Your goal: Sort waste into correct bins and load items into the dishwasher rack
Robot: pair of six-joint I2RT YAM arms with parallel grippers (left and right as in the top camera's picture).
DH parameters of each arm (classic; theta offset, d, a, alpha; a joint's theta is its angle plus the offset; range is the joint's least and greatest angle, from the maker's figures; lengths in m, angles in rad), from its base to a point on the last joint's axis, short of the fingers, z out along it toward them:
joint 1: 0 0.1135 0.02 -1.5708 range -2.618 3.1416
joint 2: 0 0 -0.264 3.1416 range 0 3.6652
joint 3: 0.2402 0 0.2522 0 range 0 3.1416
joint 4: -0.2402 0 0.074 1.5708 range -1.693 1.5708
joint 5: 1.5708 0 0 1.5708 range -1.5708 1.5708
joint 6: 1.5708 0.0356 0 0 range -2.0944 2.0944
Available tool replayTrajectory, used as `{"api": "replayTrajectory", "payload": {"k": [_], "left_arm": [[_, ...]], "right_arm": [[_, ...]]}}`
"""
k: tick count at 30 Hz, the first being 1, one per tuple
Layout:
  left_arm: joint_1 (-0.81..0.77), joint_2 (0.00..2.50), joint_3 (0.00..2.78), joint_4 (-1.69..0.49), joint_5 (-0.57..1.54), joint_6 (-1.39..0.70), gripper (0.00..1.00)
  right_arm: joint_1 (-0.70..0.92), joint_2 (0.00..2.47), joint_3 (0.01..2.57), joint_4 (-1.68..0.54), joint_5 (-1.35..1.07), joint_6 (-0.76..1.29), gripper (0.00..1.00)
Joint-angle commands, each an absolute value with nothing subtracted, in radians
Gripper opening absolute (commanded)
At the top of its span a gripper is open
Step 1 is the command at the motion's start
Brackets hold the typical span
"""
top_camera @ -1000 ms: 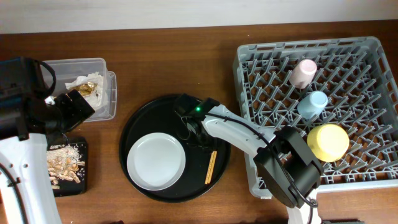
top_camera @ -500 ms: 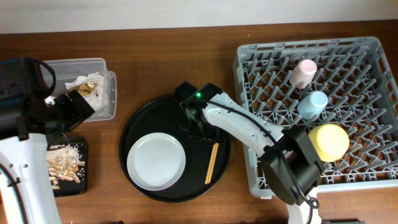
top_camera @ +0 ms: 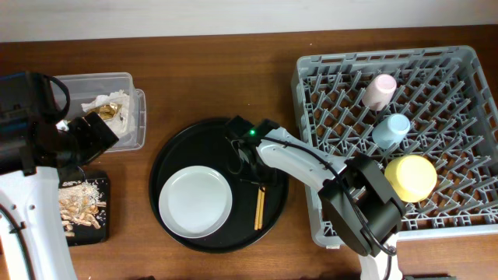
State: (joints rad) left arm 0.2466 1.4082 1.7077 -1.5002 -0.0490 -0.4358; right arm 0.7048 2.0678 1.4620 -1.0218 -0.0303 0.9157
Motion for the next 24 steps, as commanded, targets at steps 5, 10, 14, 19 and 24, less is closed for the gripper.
{"api": "replayTrajectory", "payload": {"k": [5,10,14,19,24], "left_arm": [[0.252,1.406,1.718,-1.498,-0.046,-0.441,0.99],[0.252,1.406,1.718,-1.498,-0.046,-0.441,0.99],[0.252,1.406,1.718,-1.498,-0.046,-0.441,0.99],[0.252,1.406,1.718,-1.498,-0.046,-0.441,0.99],[0.252,1.406,1.718,-1.498,-0.046,-0.441,0.99]], "right_arm": [[0.706,2.068,1.513,-1.021,-0.088,0.891,0.14],[0.706,2.065,1.563,-1.039,-0.101,0.805,0.17],[0.706,2.066,1.552,-1.047,-0.067,0.736,0.25],[0.706,2.067,1.536,-1.053,0.005,0.736,0.31],[0.707,2.067,1.536,-1.036,0.004,0.737,0.32]]}}
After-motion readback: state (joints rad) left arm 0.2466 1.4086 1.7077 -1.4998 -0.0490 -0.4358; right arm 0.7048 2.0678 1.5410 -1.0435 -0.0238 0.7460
